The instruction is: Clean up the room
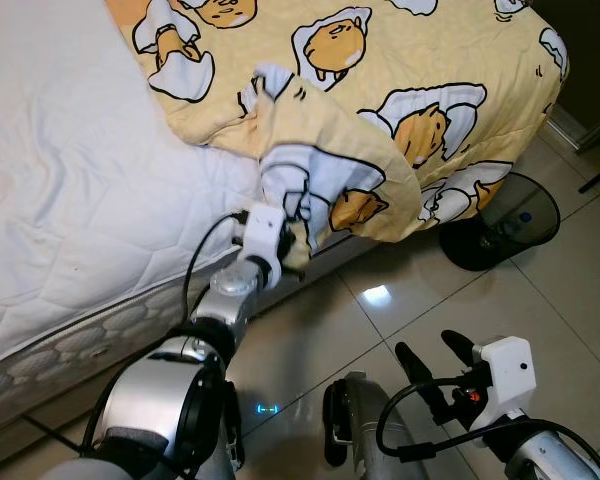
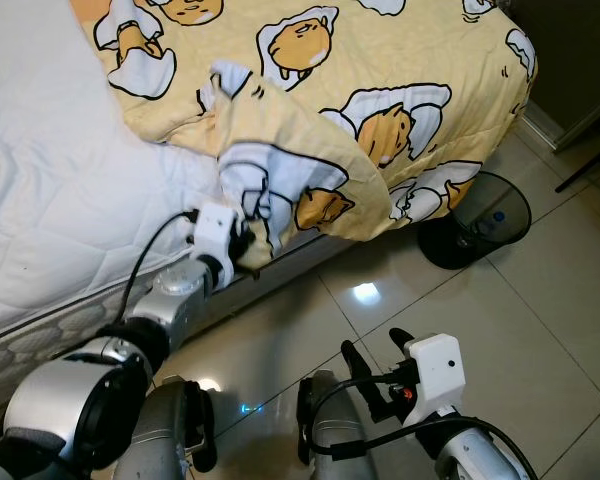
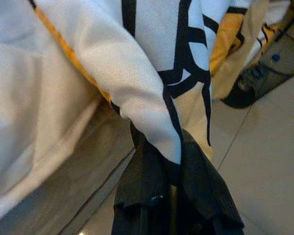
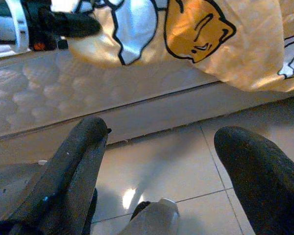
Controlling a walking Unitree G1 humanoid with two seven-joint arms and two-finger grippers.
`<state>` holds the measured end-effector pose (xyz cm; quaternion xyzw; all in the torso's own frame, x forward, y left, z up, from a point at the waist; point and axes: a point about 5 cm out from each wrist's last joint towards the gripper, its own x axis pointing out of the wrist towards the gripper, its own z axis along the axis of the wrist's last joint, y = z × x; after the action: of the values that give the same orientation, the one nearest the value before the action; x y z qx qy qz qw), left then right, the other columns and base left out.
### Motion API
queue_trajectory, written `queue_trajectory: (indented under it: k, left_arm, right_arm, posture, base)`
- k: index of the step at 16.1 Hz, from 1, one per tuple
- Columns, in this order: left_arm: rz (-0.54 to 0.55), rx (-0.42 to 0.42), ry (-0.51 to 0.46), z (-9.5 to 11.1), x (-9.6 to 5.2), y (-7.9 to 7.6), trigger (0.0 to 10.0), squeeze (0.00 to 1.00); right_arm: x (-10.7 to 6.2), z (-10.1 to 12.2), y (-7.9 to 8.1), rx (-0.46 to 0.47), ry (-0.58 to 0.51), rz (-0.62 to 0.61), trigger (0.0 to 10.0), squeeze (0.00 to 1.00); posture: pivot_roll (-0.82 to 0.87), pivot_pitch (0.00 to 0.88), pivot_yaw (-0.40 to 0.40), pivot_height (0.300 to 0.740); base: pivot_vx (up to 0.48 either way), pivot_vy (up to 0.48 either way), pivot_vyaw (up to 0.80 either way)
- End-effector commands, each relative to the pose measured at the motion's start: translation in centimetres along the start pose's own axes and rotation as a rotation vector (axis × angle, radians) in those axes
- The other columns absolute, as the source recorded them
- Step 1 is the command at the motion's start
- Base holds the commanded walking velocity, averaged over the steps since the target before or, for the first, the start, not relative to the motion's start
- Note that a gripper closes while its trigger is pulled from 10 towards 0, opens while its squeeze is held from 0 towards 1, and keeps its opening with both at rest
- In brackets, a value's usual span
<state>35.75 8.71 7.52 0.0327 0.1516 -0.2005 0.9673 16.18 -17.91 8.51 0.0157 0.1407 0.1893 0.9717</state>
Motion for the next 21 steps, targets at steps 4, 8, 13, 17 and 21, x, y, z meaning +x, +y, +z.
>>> queue_trajectory:
  k: [4, 8, 13, 17, 21]
  left_arm:
    - [-0.125, 0.132, 0.046, -2.1, -1.0, 0.2, 0.0, 0.00]
    - [-0.158, 0.152, 0.060, -3.3, -1.9, 1.1, 0.0, 0.00]
    - [-0.251, 0.205, 0.064, -4.8, -2.7, 0.5, 0.0, 0.00]
    - [-0.304, 0.210, 0.084, -6.1, -3.5, 0.3, 0.0, 0.00]
    - [-0.350, 0.197, 0.120, -8.4, -4.8, 0.0, 0.0, 0.00]
  right_arm:
    - [0.8, 0.9, 0.7, 0.095, -0.009, 0.077, 10.0, 0.00]
    - [1.0, 1.0, 0.7, 0.087, 0.000, 0.149, 10.0, 0.00]
    - [-0.1, 1.6, 0.3, 0.059, 0.058, 0.298, 10.0, 0.00]
    - [0.2, 2.5, 0.2, 0.037, 0.068, 0.391, 10.0, 0.00]
    - [0.9, 3.5, -0.2, 0.058, 0.037, 0.409, 10.0, 0.00]
  posture:
    - [-0.30, 0.247, -0.024, 0.669]
    - [-0.26, 0.213, -0.014, 0.669]
    - [-0.24, 0.190, -0.015, 0.669]
    - [-0.23, 0.171, -0.012, 0.669]
    - [-0.21, 0.160, -0.025, 0.669]
  base:
    - [0.000, 0.000, 0.00]
    - [0.000, 0.000, 0.00]
    - [0.000, 0.000, 0.00]
    - [0.000, 0.000, 0.00]
    - [0.000, 0.000, 0.00]
